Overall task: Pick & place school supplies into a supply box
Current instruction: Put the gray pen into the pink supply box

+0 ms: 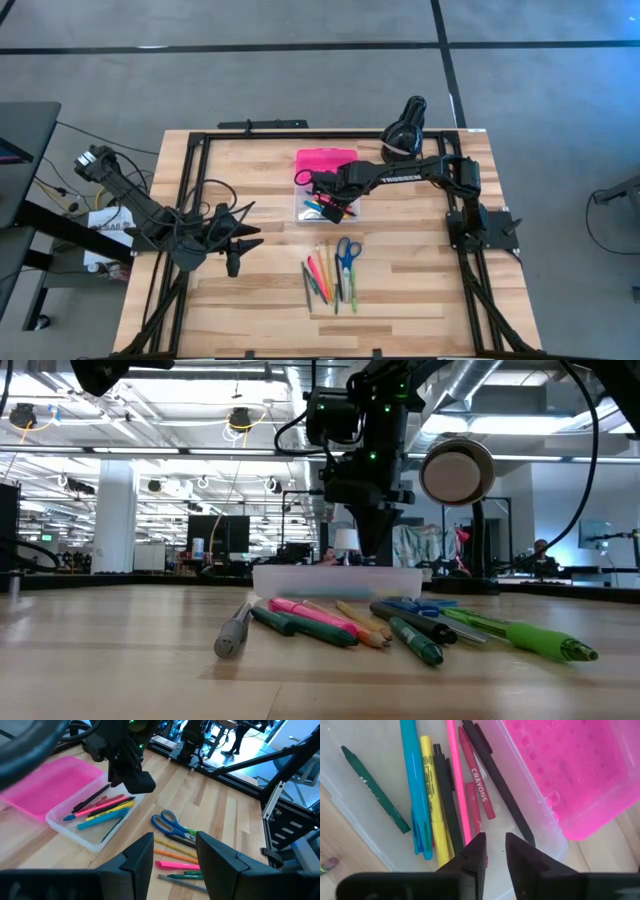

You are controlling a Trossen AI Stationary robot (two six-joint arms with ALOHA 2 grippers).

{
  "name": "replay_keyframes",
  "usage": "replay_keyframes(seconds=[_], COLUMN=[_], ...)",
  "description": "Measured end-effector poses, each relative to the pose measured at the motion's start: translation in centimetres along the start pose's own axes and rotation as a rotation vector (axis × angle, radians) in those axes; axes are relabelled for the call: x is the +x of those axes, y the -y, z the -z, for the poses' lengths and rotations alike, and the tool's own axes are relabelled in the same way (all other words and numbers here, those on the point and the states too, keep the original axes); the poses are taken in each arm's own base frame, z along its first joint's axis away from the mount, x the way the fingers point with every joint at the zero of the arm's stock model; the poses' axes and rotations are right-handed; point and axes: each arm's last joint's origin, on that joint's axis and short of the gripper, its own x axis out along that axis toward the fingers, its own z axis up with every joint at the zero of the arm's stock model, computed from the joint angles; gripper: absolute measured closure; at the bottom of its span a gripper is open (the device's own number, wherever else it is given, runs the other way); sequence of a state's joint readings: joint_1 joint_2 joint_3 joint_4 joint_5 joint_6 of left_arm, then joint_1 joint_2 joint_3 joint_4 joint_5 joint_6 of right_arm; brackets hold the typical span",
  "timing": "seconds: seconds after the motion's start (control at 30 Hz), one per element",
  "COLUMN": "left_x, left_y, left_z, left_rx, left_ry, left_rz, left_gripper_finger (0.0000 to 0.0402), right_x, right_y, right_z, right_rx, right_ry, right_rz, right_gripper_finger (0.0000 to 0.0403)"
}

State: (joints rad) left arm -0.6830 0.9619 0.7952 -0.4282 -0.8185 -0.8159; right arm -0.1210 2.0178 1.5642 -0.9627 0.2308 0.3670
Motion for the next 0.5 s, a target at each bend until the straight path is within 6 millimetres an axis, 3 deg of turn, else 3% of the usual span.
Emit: replay_keyframes(seconds=[0.17, 0.5], left_x=[0.0, 0.1], left_y=[0.0, 0.0], left_z=[0.0, 0.2], left_rx=[-0.012, -0.007], left_ry=[-0.002, -0.010], left_rz=[-0.001, -0.007], left_gripper_finger=[0.0261, 0.0261], right_x=[-1.3, -8.2], right_y=[-1.0, -4.3], right_z=[0.4, 3.5], right_rx=[0.022, -0.061], right_ry=[0.029, 0.203], right_rz=[-0.016, -0.049], right_gripper_finger=[0.0333, 0.0333])
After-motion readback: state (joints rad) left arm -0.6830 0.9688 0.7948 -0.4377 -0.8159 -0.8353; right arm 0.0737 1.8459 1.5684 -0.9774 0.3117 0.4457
